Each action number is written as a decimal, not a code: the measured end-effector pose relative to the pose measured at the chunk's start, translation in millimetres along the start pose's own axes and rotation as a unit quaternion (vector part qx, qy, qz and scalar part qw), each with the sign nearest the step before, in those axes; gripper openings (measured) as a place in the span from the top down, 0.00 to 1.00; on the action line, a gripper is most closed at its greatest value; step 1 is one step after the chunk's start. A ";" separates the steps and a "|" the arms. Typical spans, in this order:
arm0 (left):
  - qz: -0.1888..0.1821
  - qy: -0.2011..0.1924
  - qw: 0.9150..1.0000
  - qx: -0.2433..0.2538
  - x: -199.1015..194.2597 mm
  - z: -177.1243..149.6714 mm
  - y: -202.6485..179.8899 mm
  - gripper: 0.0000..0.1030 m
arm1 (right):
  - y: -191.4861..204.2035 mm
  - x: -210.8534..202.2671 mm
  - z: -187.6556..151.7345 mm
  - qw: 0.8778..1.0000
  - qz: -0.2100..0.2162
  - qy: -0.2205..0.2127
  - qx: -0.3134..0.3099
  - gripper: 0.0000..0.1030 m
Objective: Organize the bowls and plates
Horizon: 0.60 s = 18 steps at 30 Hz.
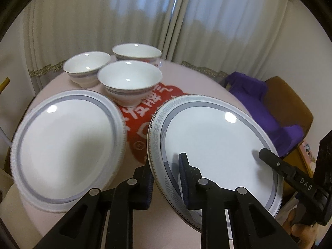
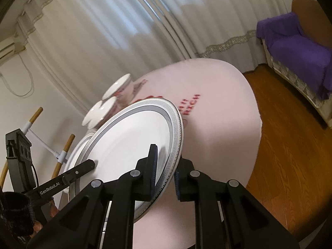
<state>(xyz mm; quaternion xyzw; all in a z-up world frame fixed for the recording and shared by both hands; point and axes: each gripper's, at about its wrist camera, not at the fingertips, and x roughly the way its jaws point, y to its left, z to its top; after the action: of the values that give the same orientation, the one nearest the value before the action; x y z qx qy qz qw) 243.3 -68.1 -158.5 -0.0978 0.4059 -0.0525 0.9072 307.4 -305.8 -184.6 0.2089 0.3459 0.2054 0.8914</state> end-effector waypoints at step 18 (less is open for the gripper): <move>0.068 -0.046 0.995 -0.061 -80.1 -21.9 136.4 0.83 | 142.6 58.2 -36.5 0.996 0.056 0.046 -0.048 0.86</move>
<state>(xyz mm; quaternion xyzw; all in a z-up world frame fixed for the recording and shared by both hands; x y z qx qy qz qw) 175.8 76.0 -144.7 -0.1271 0.3716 0.0385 0.9188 289.5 -149.6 -166.7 0.1754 0.3637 0.2811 0.8706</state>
